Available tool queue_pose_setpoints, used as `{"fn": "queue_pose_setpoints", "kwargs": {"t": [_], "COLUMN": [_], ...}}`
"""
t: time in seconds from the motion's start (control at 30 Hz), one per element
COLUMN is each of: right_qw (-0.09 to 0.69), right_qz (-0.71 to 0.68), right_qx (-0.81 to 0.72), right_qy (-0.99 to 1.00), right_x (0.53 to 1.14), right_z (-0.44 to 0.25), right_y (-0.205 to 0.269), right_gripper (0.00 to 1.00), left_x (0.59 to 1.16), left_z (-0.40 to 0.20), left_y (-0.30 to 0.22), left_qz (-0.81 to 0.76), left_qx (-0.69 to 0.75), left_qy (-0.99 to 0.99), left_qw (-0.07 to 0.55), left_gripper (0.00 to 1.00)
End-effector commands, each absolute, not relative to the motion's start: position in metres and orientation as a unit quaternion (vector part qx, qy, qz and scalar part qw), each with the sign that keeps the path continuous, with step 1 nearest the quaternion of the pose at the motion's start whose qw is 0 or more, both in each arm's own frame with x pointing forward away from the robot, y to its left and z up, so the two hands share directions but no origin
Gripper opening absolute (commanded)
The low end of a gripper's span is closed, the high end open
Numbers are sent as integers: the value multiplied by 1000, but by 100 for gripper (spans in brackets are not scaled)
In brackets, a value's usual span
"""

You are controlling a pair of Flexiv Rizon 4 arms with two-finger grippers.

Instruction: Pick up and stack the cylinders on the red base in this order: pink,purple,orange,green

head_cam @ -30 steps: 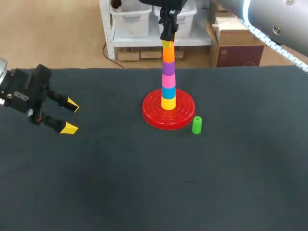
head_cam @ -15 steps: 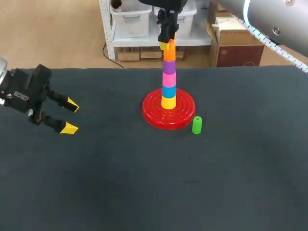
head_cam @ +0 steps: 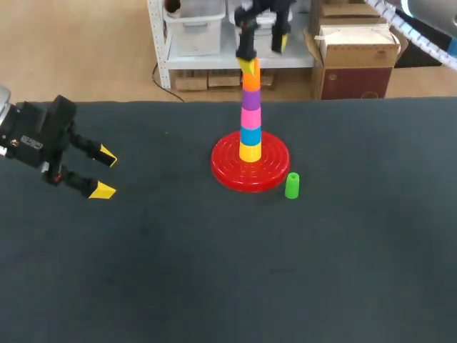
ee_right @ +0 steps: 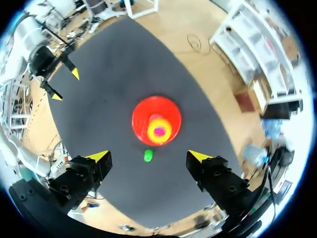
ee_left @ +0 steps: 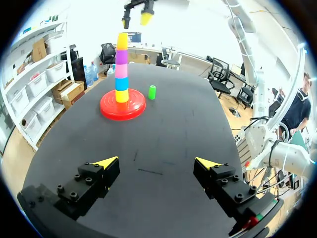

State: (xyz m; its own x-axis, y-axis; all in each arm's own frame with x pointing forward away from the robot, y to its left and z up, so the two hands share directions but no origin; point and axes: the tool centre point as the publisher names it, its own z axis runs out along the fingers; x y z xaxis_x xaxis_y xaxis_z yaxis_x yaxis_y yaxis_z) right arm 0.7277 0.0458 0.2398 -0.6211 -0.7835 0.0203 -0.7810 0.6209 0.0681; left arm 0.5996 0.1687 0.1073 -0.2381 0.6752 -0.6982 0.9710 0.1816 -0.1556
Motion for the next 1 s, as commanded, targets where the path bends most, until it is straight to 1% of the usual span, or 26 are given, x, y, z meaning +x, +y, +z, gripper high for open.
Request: {"fn": "queue_pose_setpoints", "kwargs": {"t": [0.03, 0.1, 0.3, 0.47, 0.73, 1.0], "right_qw": [-171, -199, -228, -266, -329, -332], "right_qz": [4, 0, 48, 24, -38, -53], "right_qx": [400, 372, 286, 228, 202, 217], "right_qy": [-901, -907, -930, -936, -922, -916], "right_x": [667, 656, 628, 617, 630, 654], "right_z": [207, 195, 154, 114, 88, 79], "right_y": [12, 3, -18, -27, -22, -19], "right_gripper": [100, 100, 100, 100, 100, 100], "left_x": [599, 599, 599, 599, 599, 599], "left_z": [106, 106, 106, 106, 106, 106], "left_y": [170, 170, 170, 170, 170, 170], "left_qz": [-299, -299, -299, -299, -299, -299], "left_qx": [566, 566, 566, 566, 566, 566], "left_qy": [727, 727, 727, 727, 727, 727], "left_qw": [249, 249, 249, 249, 249, 249], "left_gripper": [100, 100, 100, 100, 100, 100]}}
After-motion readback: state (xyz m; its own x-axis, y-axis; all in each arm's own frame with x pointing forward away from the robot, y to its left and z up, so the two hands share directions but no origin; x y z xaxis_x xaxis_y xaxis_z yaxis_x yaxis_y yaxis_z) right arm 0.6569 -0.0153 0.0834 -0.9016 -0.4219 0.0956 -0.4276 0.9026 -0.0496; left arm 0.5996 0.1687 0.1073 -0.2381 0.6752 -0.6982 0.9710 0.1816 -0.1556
